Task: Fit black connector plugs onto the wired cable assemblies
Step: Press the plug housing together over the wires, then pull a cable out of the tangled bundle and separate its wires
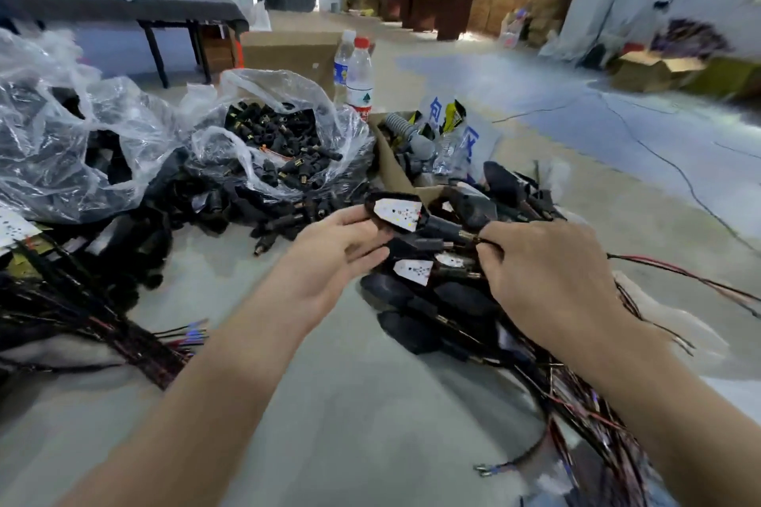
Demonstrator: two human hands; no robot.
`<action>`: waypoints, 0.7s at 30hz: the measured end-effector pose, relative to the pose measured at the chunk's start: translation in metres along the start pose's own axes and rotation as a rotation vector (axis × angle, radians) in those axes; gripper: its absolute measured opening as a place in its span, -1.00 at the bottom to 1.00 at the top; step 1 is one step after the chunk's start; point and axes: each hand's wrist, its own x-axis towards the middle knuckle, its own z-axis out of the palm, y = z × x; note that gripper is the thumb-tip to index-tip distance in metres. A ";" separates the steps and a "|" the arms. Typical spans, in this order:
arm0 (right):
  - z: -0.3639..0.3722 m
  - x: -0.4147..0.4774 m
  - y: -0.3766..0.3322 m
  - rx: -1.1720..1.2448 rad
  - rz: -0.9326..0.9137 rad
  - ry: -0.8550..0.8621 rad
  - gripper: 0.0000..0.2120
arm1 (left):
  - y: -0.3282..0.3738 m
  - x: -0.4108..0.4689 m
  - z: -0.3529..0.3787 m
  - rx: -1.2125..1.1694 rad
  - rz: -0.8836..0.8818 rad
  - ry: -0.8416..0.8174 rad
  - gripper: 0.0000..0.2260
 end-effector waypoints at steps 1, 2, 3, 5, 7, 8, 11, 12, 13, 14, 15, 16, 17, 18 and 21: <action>0.008 -0.004 0.004 0.018 0.042 -0.034 -0.82 | -0.005 0.003 0.009 0.050 -0.018 -0.016 -0.68; 0.018 -0.007 0.008 0.062 0.076 -0.067 -0.86 | -0.010 0.005 0.017 0.102 -0.025 -0.003 -0.61; 0.025 -0.011 0.010 0.113 0.100 -0.102 -0.89 | -0.016 0.006 0.022 0.161 -0.012 0.025 -0.55; 0.037 -0.020 0.013 0.195 0.116 -0.087 -0.89 | -0.026 0.006 0.029 0.290 0.061 0.065 -0.50; 0.045 -0.026 0.010 0.239 0.116 0.024 -0.79 | -0.032 0.004 0.030 0.414 0.130 0.095 -0.46; 0.048 -0.027 0.007 0.260 0.098 0.071 -0.73 | -0.033 0.002 0.029 0.471 0.154 0.120 -0.43; 0.053 -0.028 -0.013 0.340 0.005 0.137 -0.66 | -0.033 -0.007 0.022 0.624 0.221 0.167 -0.40; 0.055 -0.028 -0.021 0.367 -0.028 0.154 -0.65 | -0.032 -0.010 0.020 0.674 0.245 0.176 -0.42; 0.056 -0.029 -0.031 0.391 -0.064 0.167 -0.66 | -0.032 -0.014 0.017 0.726 0.275 0.187 -0.47; 0.058 -0.031 -0.042 0.414 -0.103 0.179 -0.67 | -0.031 -0.017 0.014 0.785 0.308 0.199 -0.53; 0.060 -0.032 -0.053 0.448 -0.139 0.186 -0.68 | -0.030 -0.021 0.009 0.849 0.338 0.214 -0.58; 0.061 -0.034 -0.066 0.491 -0.173 0.181 -0.69 | -0.029 -0.024 0.004 0.907 0.363 0.229 -0.61; 0.063 -0.034 -0.080 0.534 -0.201 0.159 -0.68 | -0.027 -0.027 -0.003 0.954 0.384 0.242 -0.63; 0.066 -0.034 -0.095 0.574 -0.218 0.120 -0.67 | -0.026 -0.030 -0.012 0.994 0.400 0.253 -0.63; 0.072 -0.027 -0.143 0.708 -0.240 -0.006 -0.64 | -0.021 -0.034 -0.045 1.092 0.406 0.295 -0.66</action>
